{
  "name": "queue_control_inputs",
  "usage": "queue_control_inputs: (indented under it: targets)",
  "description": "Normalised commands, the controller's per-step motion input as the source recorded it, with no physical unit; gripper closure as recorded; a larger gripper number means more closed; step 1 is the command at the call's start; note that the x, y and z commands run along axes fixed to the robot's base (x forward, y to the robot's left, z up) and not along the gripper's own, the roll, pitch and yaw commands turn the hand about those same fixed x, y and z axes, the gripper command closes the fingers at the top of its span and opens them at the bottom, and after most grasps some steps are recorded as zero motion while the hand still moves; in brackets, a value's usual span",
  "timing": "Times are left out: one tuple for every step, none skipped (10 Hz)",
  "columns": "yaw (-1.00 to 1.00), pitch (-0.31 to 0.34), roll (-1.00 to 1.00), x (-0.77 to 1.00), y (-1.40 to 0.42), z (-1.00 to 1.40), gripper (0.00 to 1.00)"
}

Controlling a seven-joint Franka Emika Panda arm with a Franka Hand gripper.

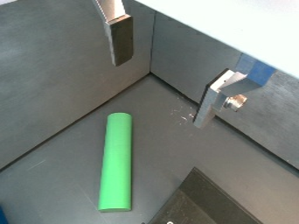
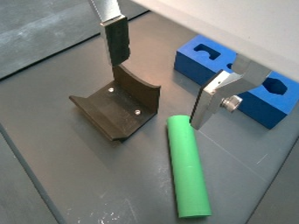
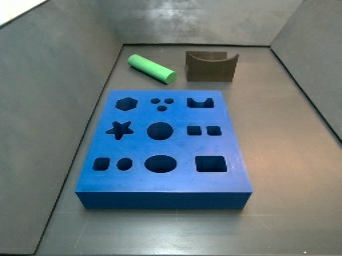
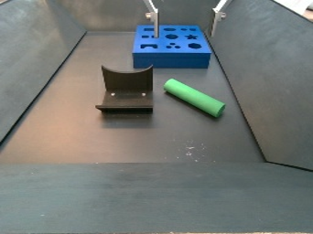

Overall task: Pick up the oval object. Move up. Place the oval object on the fixture. Regrasp the oval object. Move to above the board. Insert the oval object.
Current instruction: Pick up the oval object.

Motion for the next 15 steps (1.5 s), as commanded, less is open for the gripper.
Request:
queue_control_inputs:
  targets:
    - [-0.26, -0.019, 0.0, -0.41, 0.0, -0.01, 0.0]
    - [0.27, -0.043, 0.07, -0.37, -0.09, -0.64, 0.0]
    - [0.72, -0.076, 0.04, -0.27, -0.13, -0.93, 0.0]
    - [0.81, -0.034, 0.05, -0.24, -0.14, -0.85, 0.0]
    - [0.96, 0.0, -0.03, 0.1, -0.04, -0.8, 0.0]
    - [0.94, 0.0, -0.06, 0.15, -0.03, -0.79, 0.0]
    - [0.83, -0.024, -0.04, 0.11, -0.11, -0.89, 0.0]
    - [0.71, -0.059, -0.01, 0.03, -0.15, -0.95, 0.0]
    - [0.69, -0.019, -0.01, 0.12, -0.19, -1.0, 0.0]
    - [0.54, 0.0, 0.0, 0.0, -0.2, -1.0, 0.0]
    - [0.5, 0.0, -0.01, 0.02, -0.19, -1.0, 0.0]
    - [0.41, 0.0, 0.0, 0.05, -0.14, -1.0, 0.0]
    - [0.4, -0.036, -0.02, 0.11, -0.07, -1.0, 0.0]
    - [0.33, -0.109, -0.05, 0.0, 0.0, -0.9, 0.0]
    - [0.35, -0.131, -0.04, 0.0, 0.0, -0.9, 0.0]
